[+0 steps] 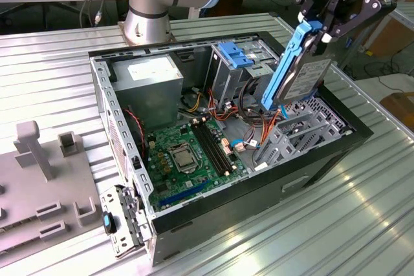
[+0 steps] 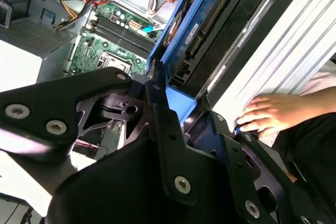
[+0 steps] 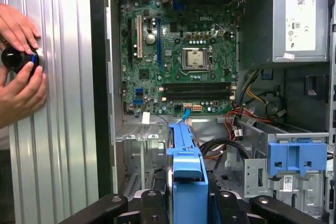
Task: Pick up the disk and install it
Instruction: 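Insert the disk into the insertion slot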
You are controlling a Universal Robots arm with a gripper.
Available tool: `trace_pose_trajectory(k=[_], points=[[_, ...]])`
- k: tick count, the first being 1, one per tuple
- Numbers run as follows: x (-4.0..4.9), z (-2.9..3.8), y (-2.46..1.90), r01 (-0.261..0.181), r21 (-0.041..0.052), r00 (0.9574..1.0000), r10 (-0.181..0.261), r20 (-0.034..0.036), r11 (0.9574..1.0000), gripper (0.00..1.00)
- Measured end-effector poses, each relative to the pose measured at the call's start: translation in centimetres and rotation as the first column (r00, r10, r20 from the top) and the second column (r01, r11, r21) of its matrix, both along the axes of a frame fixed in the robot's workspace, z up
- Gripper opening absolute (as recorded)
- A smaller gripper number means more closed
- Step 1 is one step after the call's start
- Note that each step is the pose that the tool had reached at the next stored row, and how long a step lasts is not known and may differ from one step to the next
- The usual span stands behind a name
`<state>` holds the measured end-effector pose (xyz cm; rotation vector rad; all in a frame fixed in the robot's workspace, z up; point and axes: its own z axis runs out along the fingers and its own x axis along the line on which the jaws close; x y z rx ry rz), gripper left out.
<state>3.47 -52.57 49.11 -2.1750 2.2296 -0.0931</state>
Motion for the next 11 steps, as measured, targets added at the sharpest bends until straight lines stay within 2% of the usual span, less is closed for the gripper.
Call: trace_pose_trajectory(k=[2, 4, 5, 8, 11], points=[[0.02, -0.07, -0.64, 0.000, -0.0014, 1.0000, 0.000, 0.0000, 1.0000, 0.37], [0.02, -0.20, -1.69, 0.000, -0.0037, 1.0000, 0.000, 0.0000, 1.0000, 0.37], [0.02, -0.23, -1.94, 0.000, -0.0039, 1.0000, 0.000, -0.0001, 1.0000, 0.37], [0.02, -0.26, -2.42, 0.000, -0.0038, 1.0000, 0.000, -0.0003, 1.0000, 0.37], [0.35, -0.29, -2.52, 0.000, -0.0039, 1.0000, 0.000, -0.0004, 1.0000, 0.37]])
